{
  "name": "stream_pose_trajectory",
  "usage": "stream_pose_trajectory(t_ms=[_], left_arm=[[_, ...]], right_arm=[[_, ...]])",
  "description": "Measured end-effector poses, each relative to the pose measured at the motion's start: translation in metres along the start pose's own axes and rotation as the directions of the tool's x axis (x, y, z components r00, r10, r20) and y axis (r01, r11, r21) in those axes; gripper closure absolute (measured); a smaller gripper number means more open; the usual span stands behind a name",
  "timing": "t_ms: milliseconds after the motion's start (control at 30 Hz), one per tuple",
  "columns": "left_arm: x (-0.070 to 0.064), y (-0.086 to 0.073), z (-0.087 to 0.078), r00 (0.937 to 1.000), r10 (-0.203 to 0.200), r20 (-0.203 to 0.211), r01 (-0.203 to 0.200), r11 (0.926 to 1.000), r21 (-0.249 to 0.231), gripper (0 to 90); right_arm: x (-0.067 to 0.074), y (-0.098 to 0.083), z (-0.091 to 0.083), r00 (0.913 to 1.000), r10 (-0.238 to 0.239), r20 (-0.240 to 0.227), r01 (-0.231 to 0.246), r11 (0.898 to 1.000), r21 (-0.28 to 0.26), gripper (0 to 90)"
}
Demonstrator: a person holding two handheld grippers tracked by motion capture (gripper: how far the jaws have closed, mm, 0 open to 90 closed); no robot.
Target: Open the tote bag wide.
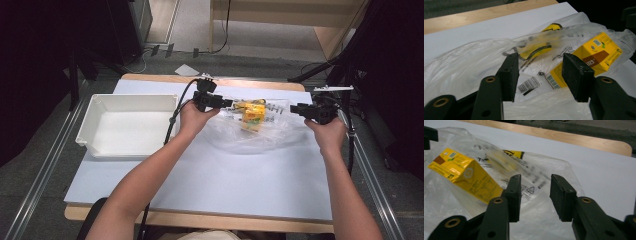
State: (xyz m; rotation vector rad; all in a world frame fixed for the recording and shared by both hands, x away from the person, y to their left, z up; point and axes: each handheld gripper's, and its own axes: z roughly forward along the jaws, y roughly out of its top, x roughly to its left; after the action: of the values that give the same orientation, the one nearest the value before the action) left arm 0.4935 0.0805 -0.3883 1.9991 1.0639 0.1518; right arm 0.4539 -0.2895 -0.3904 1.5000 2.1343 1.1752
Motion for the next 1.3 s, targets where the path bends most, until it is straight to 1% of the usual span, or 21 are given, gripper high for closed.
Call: stream_pose_trajectory(t_ms=[67,133,167,200,233,267,300,333,367,433,467,500,600,700,767,833,933,1000,1067,1100,1300], left_arm=[[-0.004,0.000,-0.001,0.9993,0.038,-0.004,-0.038,0.9992,-0.008,54.9],[-0.008,0.000,-0.001,0.9986,0.052,-0.004,-0.052,0.9986,-0.007,59.6],[-0.009,0.000,0.000,0.9991,0.042,-0.003,-0.042,0.9991,0.003,61.5],[-0.010,0.000,0.001,0.9996,0.028,0.004,-0.028,0.9993,0.025,66.9],[-0.011,0.000,0.003,0.9997,0.026,0.005,-0.026,0.9990,0.037,69.5],[-0.012,-0.001,0.004,0.9994,0.034,0.005,-0.034,0.9984,0.044,75.4],[-0.014,-0.002,0.005,0.9995,0.033,0.002,-0.033,0.9984,0.045,80.8],[-0.014,-0.003,0.007,0.9994,0.026,0.021,-0.027,0.9984,0.049,86.3],[-0.016,-0.004,0.009,0.9996,0.015,0.024,-0.016,0.9986,0.049,90.0],[-0.019,-0.005,0.013,0.9992,0.008,0.039,-0.011,0.9980,0.062,90.0],[-0.020,-0.006,0.015,0.9992,0.011,0.040,-0.013,0.9978,0.065,90.0],[-0.022,-0.006,0.017,0.9992,0.024,0.032,-0.026,0.9974,0.067,90.0],[-0.025,-0.008,0.022,0.9994,0.024,0.026,-0.026,0.9977,0.063,90.0],[-0.026,-0.009,0.026,0.9996,0.026,0.009,-0.026,0.9978,0.061,90.0],[-0.025,-0.010,0.029,0.9996,0.026,0.006,-0.026,0.9978,0.060,90.0],[-0.025,-0.011,0.031,0.9997,0.026,-0.004,-0.026,0.9974,0.067,90.0],[-0.023,-0.012,0.034,0.9999,0.010,-0.002,-0.010,0.9972,0.074,90.0],[-0.021,-0.014,0.036,0.9999,-0.004,-0.009,0.005,0.9980,0.063,90.0],[-0.020,-0.016,0.038,0.9998,-0.020,-0.007,0.021,0.9976,0.066,90.0],[-0.019,-0.018,0.039,0.9998,-0.018,-0.012,0.019,0.9976,0.067,90.0],[-0.013,-0.032,0.046,0.9989,-0.044,-0.015,0.045,0.9952,0.086,90.0]], right_arm=[[0.005,0.002,0.000,0.9998,-0.016,-0.010,0.016,1.000,0.001,68.1],[0.010,0.003,0.001,0.9992,-0.037,-0.019,0.037,0.999,-0.002,72.7],[0.011,0.004,0.002,0.9989,-0.041,-0.022,0.041,0.999,-0.004,75.1],[0.013,0.004,0.003,0.9988,-0.042,-0.025,0.042,0.999,-0.004,77.8],[0.014,0.004,0.005,0.9986,-0.046,-0.027,0.046,0.999,-0.004,80.0],[0.016,0.005,0.007,0.9984,-0.047,-0.030,0.047,0.999,-0.001,84.1],[0.017,0.005,0.009,0.9981,-0.053,-0.032,0.053,0.999,-0.001,86.3],[0.018,0.006,0.011,0.9978,-0.056,-0.035,0.056,0.998,0.002,87.8],[0.021,0.006,0.014,0.9975,-0.052,-0.047,0.052,0.999,0.007,89.2],[0.024,0.008,0.019,0.9963,-0.063,-0.059,0.064,0.998,0.008,90.0],[0.026,0.009,0.022,0.9959,-0.065,-0.063,0.066,0.998,0.011,90.0],[0.028,0.010,0.025,0.9956,-0.066,-0.067,0.067,0.998,0.015,90.0],[0.030,0.010,0.034,0.9954,-0.060,-0.075,0.062,0.998,0.030,90.0],[0.032,0.009,0.040,0.9952,-0.067,-0.071,0.070,0.997,0.035,90.0],[0.033,0.008,0.044,0.9948,-0.073,-0.071,0.075,0.997,0.034,90.0],[0.033,0.008,0.048,0.9946,-0.073,-0.073,0.076,0.996,0.037,90.0],[0.032,0.007,0.055,0.9947,-0.066,-0.078,0.070,0.997,0.045,90.0],[0.031,0.005,0.060,0.9949,-0.066,-0.076,0.070,0.996,0.055,90.0],[0.032,0.003,0.064,0.9944,-0.069,-0.080,0.074,0.995,0.064,90.0],[0.033,0.003,0.066,0.9942,-0.072,-0.080,0.077,0.995,0.066,90.0],[0.032,0.000,0.080,0.9941,-0.083,-0.070,0.090,0.991,0.100,90.0]])
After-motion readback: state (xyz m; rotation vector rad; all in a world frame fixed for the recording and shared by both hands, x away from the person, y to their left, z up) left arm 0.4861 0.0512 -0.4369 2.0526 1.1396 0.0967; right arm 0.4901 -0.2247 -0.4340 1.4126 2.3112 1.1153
